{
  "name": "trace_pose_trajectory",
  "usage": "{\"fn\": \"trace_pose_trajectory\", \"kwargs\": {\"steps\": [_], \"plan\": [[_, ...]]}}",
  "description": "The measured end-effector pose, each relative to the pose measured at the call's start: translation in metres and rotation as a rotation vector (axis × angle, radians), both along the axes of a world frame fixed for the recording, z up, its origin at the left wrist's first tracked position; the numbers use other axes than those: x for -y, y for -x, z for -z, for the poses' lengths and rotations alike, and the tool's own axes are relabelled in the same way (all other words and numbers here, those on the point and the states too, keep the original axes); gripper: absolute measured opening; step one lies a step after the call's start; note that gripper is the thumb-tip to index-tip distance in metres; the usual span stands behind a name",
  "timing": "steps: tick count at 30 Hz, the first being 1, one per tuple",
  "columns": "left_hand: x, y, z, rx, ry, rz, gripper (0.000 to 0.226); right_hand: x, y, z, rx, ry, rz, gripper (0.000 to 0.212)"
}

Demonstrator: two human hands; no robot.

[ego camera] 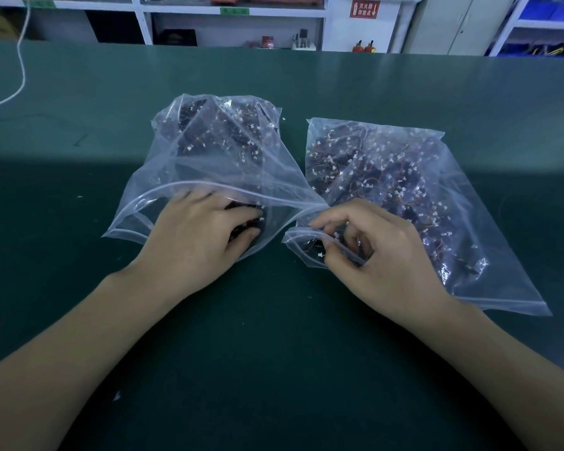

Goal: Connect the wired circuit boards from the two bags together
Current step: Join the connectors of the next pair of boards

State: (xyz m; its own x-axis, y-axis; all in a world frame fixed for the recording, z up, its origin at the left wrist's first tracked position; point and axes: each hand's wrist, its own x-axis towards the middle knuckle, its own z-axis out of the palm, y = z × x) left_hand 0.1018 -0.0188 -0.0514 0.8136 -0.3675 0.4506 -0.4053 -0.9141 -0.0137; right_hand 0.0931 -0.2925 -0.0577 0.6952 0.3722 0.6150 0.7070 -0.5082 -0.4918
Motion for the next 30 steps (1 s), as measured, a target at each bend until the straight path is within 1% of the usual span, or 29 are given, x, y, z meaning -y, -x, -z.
{"fn": "trace_pose_trajectory", "kwargs": {"steps": [5,11,16,19,24,26,30], "plan": [[-0.003,0.001,-0.003,0.022,0.043,0.026,0.012,0.000,0.000,0.000,-0.011,-0.018,-0.010,0.033],[0.002,0.005,-0.002,0.092,0.124,0.051,0.006,0.001,0.001,0.000,-0.016,-0.019,-0.009,0.034],[0.011,0.011,-0.005,0.175,0.250,0.125,0.008,0.001,0.003,-0.002,-0.031,0.018,-0.006,0.035],[0.016,0.016,-0.007,0.235,0.249,0.170,0.011,-0.001,0.005,-0.003,-0.050,0.023,-0.007,0.033],[0.019,0.020,-0.014,0.385,0.271,0.263,0.016,-0.001,0.004,-0.003,-0.034,0.006,-0.007,0.026],[0.021,0.021,-0.014,0.380,0.361,0.289,0.017,0.000,0.003,-0.001,-0.040,0.003,0.000,0.026],[0.029,0.024,-0.010,0.290,0.595,0.333,0.013,-0.001,0.002,-0.001,-0.033,-0.017,-0.001,0.036]]}}
